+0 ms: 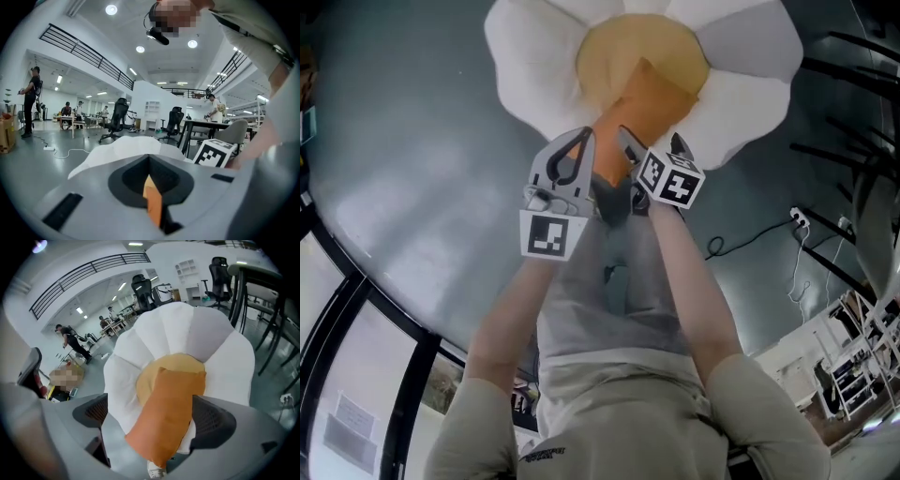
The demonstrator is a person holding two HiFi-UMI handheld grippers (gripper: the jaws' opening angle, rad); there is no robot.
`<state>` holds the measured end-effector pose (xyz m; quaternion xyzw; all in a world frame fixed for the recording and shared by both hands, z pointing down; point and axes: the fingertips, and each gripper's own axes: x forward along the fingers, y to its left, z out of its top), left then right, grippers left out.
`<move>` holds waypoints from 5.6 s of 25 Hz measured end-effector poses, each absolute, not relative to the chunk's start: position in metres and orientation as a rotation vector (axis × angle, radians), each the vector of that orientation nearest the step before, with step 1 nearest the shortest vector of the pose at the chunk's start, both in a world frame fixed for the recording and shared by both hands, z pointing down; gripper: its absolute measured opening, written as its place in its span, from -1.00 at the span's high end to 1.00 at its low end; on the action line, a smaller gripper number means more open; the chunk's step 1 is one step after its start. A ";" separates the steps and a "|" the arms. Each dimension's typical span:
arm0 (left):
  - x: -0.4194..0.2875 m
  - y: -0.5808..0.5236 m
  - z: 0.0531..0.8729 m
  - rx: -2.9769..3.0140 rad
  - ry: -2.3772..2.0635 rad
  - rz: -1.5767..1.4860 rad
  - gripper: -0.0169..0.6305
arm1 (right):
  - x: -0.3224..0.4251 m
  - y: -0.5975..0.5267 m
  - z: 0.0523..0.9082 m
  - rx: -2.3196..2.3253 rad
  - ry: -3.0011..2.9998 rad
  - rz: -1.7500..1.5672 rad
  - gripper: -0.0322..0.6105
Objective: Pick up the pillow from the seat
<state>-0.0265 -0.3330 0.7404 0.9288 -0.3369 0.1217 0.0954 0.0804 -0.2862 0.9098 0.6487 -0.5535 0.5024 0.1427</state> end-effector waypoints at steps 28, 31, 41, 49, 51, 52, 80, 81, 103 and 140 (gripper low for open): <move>-0.021 -0.329 0.931 2.704 -0.897 0.637 0.92 | 0.072 -0.284 1.094 1.900 -1.295 1.786 -0.59; -0.024 -0.324 0.935 2.695 -0.908 0.660 0.92 | 0.071 -0.282 1.086 1.893 -1.310 1.764 -0.30; -0.026 -0.319 0.864 2.710 -0.941 0.610 0.92 | 0.083 -0.313 0.968 1.877 -1.676 1.346 -0.06; -0.020 -0.335 0.719 2.711 -1.072 0.384 0.92 | 0.124 -0.362 0.764 1.955 -1.986 0.983 -0.08; -0.021 -0.339 0.676 2.724 -1.101 0.337 0.92 | 0.129 -0.366 0.707 1.983 -2.052 0.924 -0.09; -0.021 -0.340 0.655 2.734 -1.105 0.315 0.92 | 0.130 -0.366 0.680 1.990 -2.086 0.894 -0.09; -0.030 -0.240 0.203 3.055 -1.177 -0.016 0.92 | 0.124 -0.226 0.169 1.834 -2.691 -0.069 -0.20; -0.032 -0.235 0.196 3.058 -1.179 -0.032 0.92 | 0.124 -0.221 0.162 1.834 -2.693 -0.100 -0.20; -0.058 -0.178 0.179 3.062 -1.213 -0.116 0.92 | 0.079 -0.164 0.156 1.809 -2.716 -0.263 -0.29; -0.050 -0.192 0.176 3.058 -1.164 -0.118 0.92 | 0.075 -0.173 0.156 1.774 -2.704 -0.268 -0.29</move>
